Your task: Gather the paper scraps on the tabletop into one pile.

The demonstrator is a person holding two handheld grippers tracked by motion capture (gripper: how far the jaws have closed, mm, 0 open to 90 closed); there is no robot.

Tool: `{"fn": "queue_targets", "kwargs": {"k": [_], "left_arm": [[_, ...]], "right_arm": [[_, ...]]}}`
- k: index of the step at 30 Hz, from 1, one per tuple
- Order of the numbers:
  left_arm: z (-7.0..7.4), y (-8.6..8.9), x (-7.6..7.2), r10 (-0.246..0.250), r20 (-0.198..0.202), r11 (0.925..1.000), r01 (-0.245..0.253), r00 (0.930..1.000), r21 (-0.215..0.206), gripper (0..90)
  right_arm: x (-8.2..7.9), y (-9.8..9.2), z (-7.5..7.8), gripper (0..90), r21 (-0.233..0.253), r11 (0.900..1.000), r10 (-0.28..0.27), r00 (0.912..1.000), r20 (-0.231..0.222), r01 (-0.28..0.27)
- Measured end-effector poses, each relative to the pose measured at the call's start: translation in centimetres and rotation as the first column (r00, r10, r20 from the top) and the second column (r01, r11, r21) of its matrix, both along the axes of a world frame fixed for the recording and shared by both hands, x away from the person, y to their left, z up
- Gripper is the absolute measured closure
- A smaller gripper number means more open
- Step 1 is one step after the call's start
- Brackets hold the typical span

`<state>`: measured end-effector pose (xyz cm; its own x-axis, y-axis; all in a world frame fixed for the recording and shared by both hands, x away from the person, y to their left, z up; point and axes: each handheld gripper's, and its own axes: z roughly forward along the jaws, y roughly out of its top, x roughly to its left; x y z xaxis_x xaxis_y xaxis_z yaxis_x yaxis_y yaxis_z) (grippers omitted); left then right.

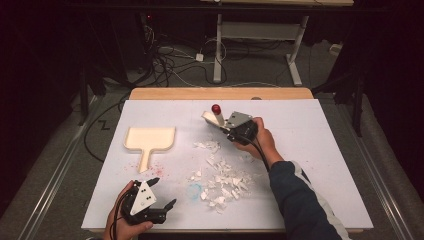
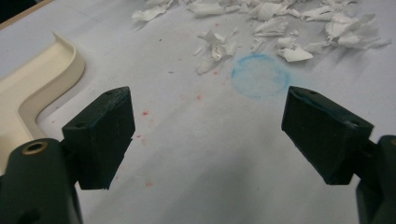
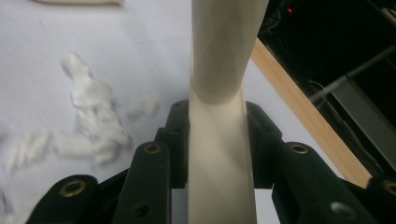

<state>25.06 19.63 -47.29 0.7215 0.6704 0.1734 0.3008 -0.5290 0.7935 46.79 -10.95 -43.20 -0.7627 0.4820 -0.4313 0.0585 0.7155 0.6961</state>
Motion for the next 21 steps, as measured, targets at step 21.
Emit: {"fn": "queue_targets", "kwargs": {"k": [21], "left_arm": [[-0.1, -0.1, -0.3, -0.02, 0.007, 0.9994, 0.02, 0.9998, 0.029, 16.4]], "right_arm": [[-7.9, -1.3, -0.7, 67.1, -0.017, 0.901, 0.431, 0.897, -0.098, -0.435]]}}
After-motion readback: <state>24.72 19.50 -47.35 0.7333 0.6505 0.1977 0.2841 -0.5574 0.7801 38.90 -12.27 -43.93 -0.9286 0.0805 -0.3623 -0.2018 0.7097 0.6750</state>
